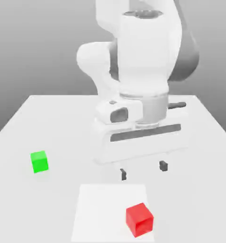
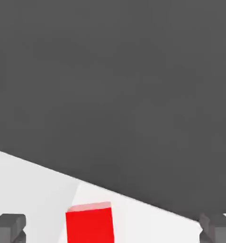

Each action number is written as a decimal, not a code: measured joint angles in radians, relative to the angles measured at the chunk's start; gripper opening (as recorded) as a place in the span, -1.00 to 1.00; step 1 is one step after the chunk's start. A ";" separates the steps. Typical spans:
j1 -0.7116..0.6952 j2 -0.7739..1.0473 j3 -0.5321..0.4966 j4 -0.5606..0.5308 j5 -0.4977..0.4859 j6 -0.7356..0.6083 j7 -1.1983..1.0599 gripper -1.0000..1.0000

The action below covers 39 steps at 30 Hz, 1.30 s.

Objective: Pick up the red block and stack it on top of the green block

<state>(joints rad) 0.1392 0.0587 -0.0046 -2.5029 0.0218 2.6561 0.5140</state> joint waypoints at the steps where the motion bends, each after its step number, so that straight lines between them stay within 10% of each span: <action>1: 0.002 0.036 0.001 -0.009 -0.006 0.015 -0.007 0.00; 7: 0.006 0.253 0.003 -0.006 -0.021 0.165 -0.021 0.00; 8: 0.006 0.286 0.003 -0.001 -0.021 0.193 -0.021 -1.00; 21: -0.011 0.109 -0.015 -0.037 -0.039 0.053 -0.015 -1.00; 39: -0.535 -0.301 -0.368 -0.354 -0.322 -0.018 0.013 -1.00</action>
<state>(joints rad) -0.3961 -0.2422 -0.3730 -2.8565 -0.3005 2.6380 0.5275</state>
